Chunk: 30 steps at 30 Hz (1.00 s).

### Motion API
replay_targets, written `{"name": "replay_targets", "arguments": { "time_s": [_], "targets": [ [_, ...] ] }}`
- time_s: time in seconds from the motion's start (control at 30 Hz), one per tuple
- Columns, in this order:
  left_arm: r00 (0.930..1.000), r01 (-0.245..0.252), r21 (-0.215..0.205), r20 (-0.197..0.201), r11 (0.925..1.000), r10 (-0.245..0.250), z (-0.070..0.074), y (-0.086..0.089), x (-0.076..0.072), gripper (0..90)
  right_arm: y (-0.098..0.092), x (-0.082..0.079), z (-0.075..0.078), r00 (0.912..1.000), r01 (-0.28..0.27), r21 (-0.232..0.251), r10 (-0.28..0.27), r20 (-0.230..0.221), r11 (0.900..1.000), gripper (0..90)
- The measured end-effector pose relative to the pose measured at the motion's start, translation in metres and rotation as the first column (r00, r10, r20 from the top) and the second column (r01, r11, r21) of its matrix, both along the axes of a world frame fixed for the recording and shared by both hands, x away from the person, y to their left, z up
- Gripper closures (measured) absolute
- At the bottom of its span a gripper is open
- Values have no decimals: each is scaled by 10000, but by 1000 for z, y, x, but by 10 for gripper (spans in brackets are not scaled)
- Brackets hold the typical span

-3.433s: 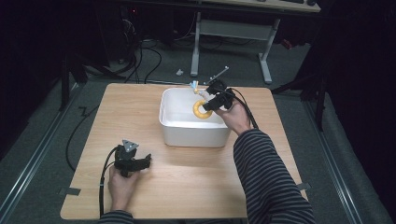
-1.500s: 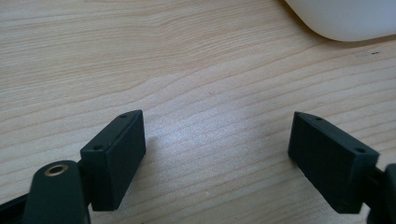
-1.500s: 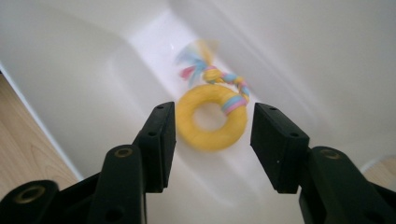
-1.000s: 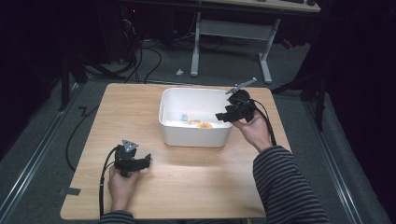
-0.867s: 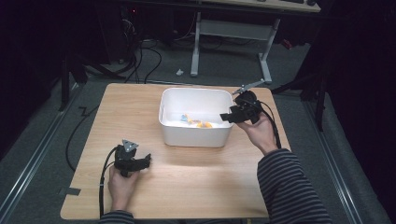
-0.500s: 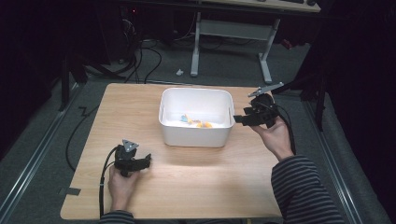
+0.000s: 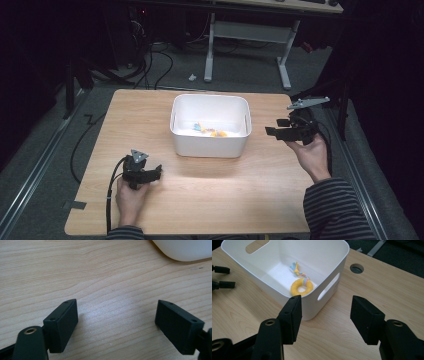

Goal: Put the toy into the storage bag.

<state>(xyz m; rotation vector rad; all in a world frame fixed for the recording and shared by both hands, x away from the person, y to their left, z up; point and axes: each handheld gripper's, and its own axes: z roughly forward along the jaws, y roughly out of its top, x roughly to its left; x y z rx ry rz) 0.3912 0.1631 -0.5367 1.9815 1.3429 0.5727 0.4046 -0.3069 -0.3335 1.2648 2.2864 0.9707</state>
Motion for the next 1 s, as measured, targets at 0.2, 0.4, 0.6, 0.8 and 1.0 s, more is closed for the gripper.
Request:
{"name": "replay_targets", "arguments": {
  "time_s": [0.2,0.4,0.6,0.8,1.0],
  "targets": [
    [10000,0,3,0,10000,0,0,0,0,189,-14,-9,1,9998,184,244,-186,108,9995,430],
    [10000,1,2,0,10000,-1,0,0,0,189,-25,-19,-2,9991,356,416,-364,202,9985,429],
    [10000,-2,-11,2,10000,2,0,0,0,190,-34,-28,-7,9984,543,419,-550,146,9976,429],
    [10000,7,-29,-10,10000,-7,0,0,0,192,-39,-38,-7,9979,618,306,-624,194,9976,429],
    [10000,7,-28,-7,10000,-7,0,0,0,192,-44,-46,-13,9970,711,472,-724,262,9963,433]
  ]
}}
